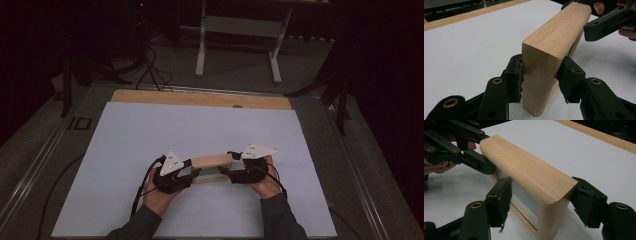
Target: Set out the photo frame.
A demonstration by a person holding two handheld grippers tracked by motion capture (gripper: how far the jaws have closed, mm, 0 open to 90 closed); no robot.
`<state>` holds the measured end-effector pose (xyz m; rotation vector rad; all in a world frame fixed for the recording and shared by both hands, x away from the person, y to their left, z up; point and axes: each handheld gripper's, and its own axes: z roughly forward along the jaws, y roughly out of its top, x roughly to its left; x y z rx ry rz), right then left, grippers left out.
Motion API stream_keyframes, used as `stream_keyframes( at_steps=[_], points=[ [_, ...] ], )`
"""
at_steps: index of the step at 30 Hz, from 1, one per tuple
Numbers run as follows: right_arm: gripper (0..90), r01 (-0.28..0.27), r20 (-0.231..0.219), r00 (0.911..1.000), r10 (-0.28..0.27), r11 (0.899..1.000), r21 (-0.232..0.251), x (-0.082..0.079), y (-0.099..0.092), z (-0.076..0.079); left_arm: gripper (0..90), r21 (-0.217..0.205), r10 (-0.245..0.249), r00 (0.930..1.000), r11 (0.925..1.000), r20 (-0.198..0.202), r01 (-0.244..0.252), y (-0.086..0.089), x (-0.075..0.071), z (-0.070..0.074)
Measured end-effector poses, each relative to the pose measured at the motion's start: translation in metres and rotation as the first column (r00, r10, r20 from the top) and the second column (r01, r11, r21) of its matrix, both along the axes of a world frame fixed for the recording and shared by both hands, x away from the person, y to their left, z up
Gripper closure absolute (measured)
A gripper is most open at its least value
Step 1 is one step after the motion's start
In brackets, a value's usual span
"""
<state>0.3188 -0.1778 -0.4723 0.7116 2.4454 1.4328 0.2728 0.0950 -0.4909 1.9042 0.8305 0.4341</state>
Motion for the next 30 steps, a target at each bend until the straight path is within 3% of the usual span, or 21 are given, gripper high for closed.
stream_keyframes(
  at_steps=[7,13,30],
  points=[
    [37.8,0.005,0.014,0.9999,-0.004,0.999,-0.051,0.000,0.003,-0.004,57.1,-0.001,-0.006,1.0000,1.0000,-0.002,0.006,0.001,0.002,0.000],
    [43.4,0.027,0.033,0.9991,-0.025,0.998,-0.065,0.000,0.003,-0.003,57.2,0.004,-0.010,0.9999,0.9999,-0.001,0.010,0.001,0.004,0.001],
    [45.1,0.056,0.050,0.9973,-0.053,0.996,-0.066,0.000,0.011,-0.001,56.8,-0.012,-0.008,0.9999,0.9999,-0.015,0.007,0.008,0.011,0.003]
  ],
)
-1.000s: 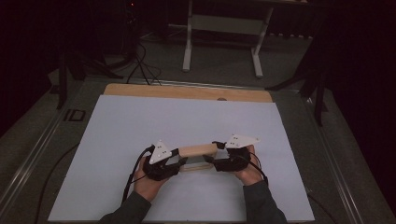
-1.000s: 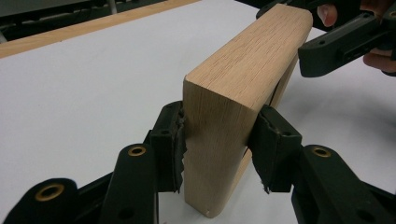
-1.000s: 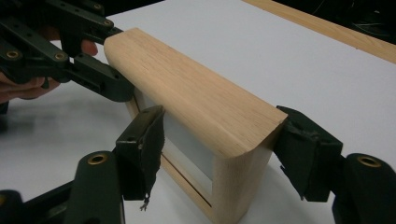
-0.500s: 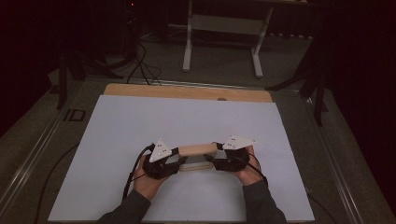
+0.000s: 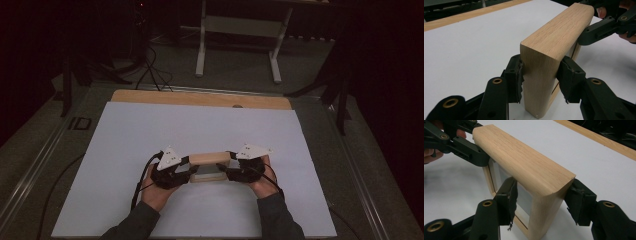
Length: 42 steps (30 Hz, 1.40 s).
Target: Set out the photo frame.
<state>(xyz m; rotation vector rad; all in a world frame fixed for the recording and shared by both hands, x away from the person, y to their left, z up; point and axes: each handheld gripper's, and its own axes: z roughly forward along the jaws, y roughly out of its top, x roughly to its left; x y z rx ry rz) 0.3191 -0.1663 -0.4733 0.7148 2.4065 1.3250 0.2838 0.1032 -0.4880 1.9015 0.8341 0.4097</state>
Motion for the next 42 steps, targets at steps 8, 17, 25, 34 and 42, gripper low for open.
stream_keyframes(
  at_steps=[8,17,25,34,42],
  points=[
    [45.2,0.005,0.007,1.0000,-0.005,1.000,0.004,0.001,0.004,0.003,56.5,-0.009,0.005,1.0000,0.9999,0.001,-0.005,0.004,0.003,0.003],
    [45.0,0.010,0.014,0.9998,-0.010,1.000,0.003,0.005,0.011,0.006,56.0,-0.019,0.019,0.9998,0.9996,-0.004,-0.019,0.010,0.007,0.005],
    [44.8,0.024,0.014,0.9996,-0.024,1.000,0.009,0.008,0.013,0.008,55.5,-0.025,0.022,0.9997,0.9994,-0.007,-0.022,0.011,0.012,0.006],
    [44.5,0.050,0.009,0.9987,-0.050,0.999,0.006,0.012,0.015,0.006,54.3,-0.037,0.033,0.9994,0.9988,-0.013,-0.034,0.009,0.019,0.003],
    [44.4,0.073,0.005,0.9973,-0.073,0.997,0.025,0.018,0.016,0.006,53.5,-0.027,0.039,0.9992,0.9989,0.000,-0.039,0.009,0.028,0.007]
  ],
)
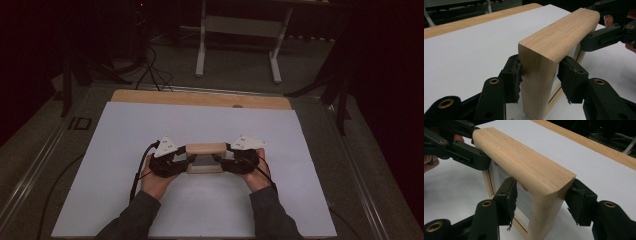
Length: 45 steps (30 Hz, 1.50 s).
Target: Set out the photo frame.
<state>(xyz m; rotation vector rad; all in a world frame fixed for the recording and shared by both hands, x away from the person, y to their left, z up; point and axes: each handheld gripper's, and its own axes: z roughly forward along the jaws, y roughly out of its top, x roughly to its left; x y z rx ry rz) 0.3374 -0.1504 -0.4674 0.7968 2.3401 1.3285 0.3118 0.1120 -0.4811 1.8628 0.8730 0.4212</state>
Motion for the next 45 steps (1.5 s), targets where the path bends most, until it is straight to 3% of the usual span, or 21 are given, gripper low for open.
stream_keyframes(
  at_steps=[16,32,45],
  points=[
    [43.9,0.030,-0.018,0.9994,-0.030,0.999,0.025,0.015,0.007,-0.003,52.6,0.005,0.014,0.9999,0.9999,0.009,-0.014,0.005,0.016,0.001],
    [43.2,0.047,-0.042,0.9981,-0.046,0.999,0.023,0.029,0.013,-0.009,52.3,0.006,0.026,0.9997,0.9996,-0.002,-0.026,0.007,0.030,-0.006],
    [43.4,0.054,-0.051,0.9973,-0.052,0.998,0.039,0.035,0.015,-0.012,51.1,-0.024,0.045,0.9988,0.9987,-0.021,-0.046,0.009,0.036,-0.010]
  ],
)
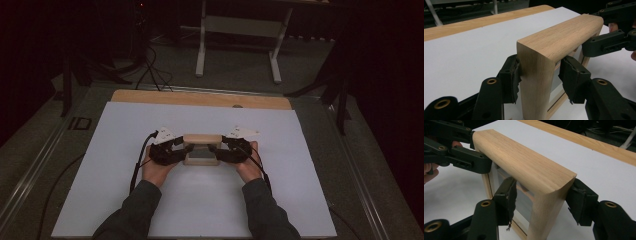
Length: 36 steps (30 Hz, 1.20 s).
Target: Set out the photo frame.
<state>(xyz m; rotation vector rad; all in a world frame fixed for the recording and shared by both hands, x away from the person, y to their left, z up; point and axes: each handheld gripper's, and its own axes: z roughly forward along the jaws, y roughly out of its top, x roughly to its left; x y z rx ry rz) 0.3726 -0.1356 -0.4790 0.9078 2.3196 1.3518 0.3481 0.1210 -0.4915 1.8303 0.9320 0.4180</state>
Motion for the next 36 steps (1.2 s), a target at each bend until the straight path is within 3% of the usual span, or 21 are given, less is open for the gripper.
stream_keyframes(
  at_steps=[16,36],
  points=[
    [42.4,0.005,-0.013,0.9999,-0.005,1.000,-0.008,0.0071,0.0017,-0.0004,47.7,0.000,0.036,0.9993,0.9993,-0.001,-0.036,-0.0049,0.0041,-0.0018],
    [34.7,0.014,-0.028,0.9995,-0.015,1.000,-0.021,0.0088,-0.0002,-0.0015,42.0,0.005,0.070,0.9974,0.9975,-0.017,-0.070,-0.0043,0.0072,-0.0038]
  ],
)
